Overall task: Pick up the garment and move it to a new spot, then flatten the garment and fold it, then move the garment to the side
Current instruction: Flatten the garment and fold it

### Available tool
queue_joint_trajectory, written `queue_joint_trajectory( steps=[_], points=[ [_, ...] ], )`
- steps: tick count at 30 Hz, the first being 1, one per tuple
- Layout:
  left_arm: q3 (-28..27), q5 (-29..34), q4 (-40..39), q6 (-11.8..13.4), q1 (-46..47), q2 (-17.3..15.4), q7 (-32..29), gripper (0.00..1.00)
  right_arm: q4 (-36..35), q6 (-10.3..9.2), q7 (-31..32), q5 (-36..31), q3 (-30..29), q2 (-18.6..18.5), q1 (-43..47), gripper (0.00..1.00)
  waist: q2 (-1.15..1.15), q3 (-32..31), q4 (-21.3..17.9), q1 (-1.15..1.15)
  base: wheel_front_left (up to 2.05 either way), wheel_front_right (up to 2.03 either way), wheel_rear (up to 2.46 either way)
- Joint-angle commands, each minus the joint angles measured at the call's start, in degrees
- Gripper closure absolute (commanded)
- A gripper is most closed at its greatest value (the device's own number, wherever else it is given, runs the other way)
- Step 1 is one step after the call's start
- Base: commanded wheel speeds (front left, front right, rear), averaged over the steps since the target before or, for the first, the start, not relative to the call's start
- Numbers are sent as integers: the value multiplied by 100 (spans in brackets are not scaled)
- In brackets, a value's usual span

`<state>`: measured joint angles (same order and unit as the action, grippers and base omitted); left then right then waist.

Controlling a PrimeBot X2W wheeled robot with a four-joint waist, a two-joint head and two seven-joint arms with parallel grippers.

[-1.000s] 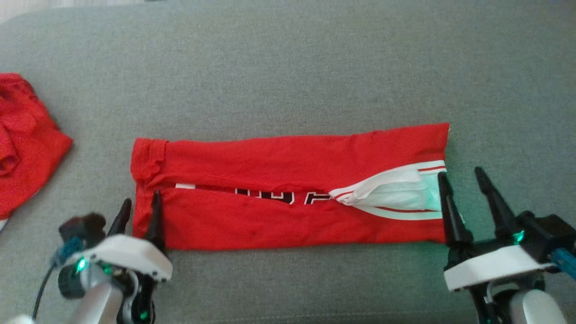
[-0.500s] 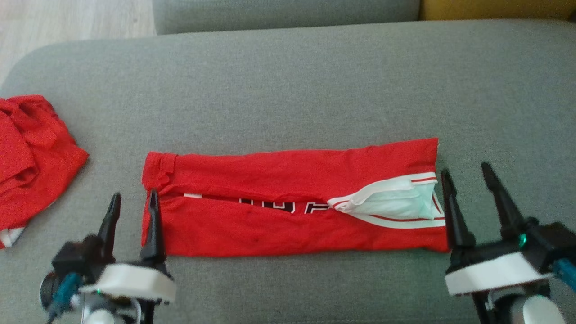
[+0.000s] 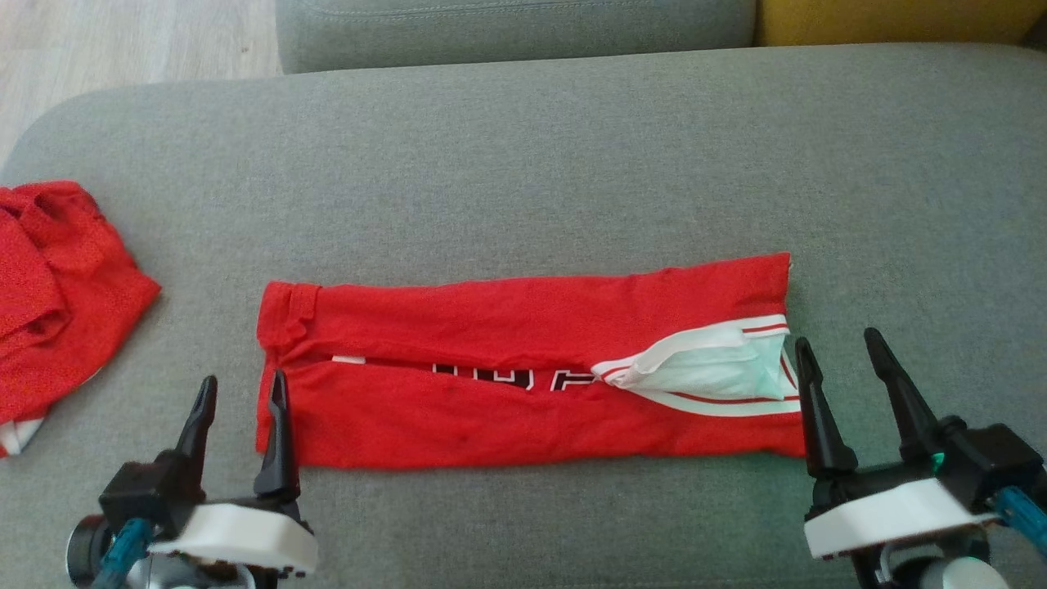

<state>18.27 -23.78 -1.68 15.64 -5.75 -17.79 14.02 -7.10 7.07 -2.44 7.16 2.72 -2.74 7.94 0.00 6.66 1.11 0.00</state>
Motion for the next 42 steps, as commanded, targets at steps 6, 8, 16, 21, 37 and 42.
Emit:
queue_joint_trajectory(
  steps=[6, 8, 16, 21, 37, 42],
  points=[
    [-174, -13, -110, 10, 249, -117, 23, 0, -25, 42, 64, 140, 84, -20, -133, 0, 0, 32, -11, 0, 0, 0, 0],
    [-149, -13, -113, -12, 272, -116, 24, 0, 90, 42, 72, 195, 86, -17, -185, 0, 0, 59, -5, 0, 0, 0, 0],
    [-48, 9, -88, -121, 544, -58, 40, 0, 1157, 42, 129, 166, -83, -15, -818, 0, 0, 362, 98, 0, 0, 0, 0],
    [0, 29, -13, -245, 799, 9, 61, 0, 1918, 42, 328, 177, -187, -15, -1273, 0, 0, 619, 226, 0, 0, 0, 0],
    [-286, 197, 205, -528, 1119, 220, 96, 0, 2394, 42, 1524, 411, -150, -14, -1477, 100, 0, 942, 244, 0, 0, 0, 0],
    [-359, 299, 125, -532, 1055, 299, 96, 0, 2095, 42, 1489, 392, -338, -14, -1390, 100, 0, 875, 224, 0, 0, 0, 0]
  ],
)
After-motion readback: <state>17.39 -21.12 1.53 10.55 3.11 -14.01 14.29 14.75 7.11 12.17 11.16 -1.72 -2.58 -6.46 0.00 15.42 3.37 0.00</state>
